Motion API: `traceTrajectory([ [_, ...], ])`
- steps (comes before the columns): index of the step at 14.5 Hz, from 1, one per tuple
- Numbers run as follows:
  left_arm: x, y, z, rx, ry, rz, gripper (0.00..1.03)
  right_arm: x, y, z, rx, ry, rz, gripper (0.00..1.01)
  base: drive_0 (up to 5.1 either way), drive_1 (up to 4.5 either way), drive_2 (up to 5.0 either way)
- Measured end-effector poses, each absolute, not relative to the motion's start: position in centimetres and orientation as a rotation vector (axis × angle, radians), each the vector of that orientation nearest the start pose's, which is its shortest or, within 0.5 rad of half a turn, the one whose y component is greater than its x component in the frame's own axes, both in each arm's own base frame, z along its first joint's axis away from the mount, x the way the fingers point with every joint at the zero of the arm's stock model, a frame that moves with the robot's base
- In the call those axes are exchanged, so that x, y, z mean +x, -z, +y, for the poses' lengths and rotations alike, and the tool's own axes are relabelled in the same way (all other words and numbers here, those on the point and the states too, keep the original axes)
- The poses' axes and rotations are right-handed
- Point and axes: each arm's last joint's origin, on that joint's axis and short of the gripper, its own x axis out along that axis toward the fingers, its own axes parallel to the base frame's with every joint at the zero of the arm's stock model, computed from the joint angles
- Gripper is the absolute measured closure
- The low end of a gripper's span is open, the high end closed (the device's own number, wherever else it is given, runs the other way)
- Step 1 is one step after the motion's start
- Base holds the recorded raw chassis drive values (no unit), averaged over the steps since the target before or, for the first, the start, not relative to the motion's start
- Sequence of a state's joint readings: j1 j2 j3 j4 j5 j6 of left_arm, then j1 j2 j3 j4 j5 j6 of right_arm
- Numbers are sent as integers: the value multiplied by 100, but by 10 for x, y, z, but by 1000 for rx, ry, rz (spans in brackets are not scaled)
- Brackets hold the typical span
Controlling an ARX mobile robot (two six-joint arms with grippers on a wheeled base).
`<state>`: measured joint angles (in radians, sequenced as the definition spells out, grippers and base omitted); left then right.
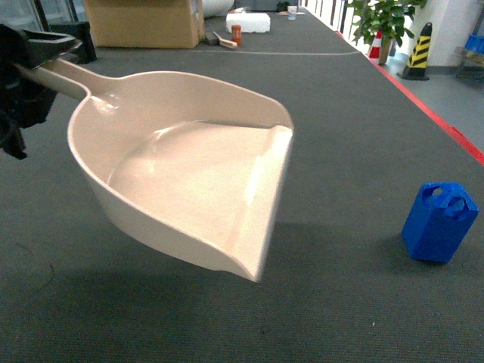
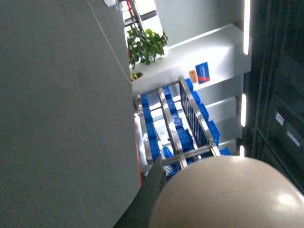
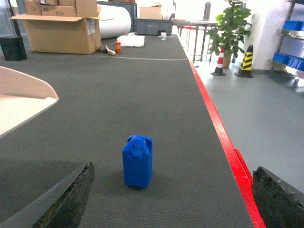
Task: Place part in tray to right shelf
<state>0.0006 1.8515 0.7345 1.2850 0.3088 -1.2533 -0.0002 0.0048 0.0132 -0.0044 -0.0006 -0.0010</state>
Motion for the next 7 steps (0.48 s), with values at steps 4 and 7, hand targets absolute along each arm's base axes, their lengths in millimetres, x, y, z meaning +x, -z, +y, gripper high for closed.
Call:
traceTrajectory([
  [4, 349, -190, -63, -1306, 485, 103, 91, 97, -167, 0, -1, 0, -4, 3, 0, 0, 0],
  [7, 354, -186, -71, -1353, 479, 118, 91, 97, -167, 0, -1, 0, -4, 3, 0, 0, 0],
])
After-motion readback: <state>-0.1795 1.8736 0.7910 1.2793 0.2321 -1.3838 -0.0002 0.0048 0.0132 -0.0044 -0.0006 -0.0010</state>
